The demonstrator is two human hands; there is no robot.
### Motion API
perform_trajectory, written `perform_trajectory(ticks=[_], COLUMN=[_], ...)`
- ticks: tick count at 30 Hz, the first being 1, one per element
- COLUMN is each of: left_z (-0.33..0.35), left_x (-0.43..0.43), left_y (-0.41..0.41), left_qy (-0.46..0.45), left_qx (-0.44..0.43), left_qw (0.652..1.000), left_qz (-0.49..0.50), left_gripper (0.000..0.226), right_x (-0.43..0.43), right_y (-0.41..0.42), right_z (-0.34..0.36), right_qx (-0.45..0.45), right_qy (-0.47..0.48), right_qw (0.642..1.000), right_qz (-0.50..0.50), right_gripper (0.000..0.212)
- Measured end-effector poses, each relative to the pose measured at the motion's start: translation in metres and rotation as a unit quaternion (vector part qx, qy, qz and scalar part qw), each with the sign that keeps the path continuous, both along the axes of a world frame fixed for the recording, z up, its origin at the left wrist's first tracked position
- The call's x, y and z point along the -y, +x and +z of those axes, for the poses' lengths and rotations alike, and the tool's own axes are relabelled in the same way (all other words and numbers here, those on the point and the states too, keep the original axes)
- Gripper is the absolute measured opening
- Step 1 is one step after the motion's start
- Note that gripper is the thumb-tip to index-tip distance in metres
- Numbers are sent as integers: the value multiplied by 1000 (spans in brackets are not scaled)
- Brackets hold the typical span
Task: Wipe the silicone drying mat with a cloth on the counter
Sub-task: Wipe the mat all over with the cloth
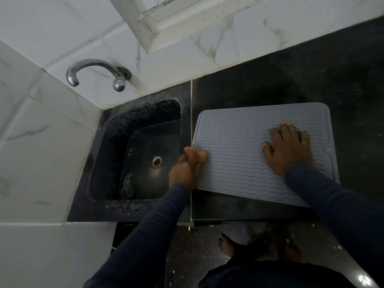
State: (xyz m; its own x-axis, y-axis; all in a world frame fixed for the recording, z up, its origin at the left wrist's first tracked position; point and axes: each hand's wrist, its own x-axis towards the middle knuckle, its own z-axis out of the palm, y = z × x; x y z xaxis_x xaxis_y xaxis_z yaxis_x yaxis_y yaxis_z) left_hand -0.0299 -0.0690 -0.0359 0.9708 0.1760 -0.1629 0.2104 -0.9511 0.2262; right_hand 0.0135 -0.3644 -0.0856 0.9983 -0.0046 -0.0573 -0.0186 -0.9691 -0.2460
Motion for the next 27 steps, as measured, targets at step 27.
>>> perform_trajectory(ticks=[27], left_z=[-18], left_x=[126], left_y=[-2], left_qy=[-17], left_qx=[-19], left_qw=[988], left_qz=[-154], left_gripper=[44], right_x=[3], right_y=[1], right_z=[-2], right_qx=[-3], right_qy=[39], right_qw=[999], right_qz=[7], right_gripper=[50])
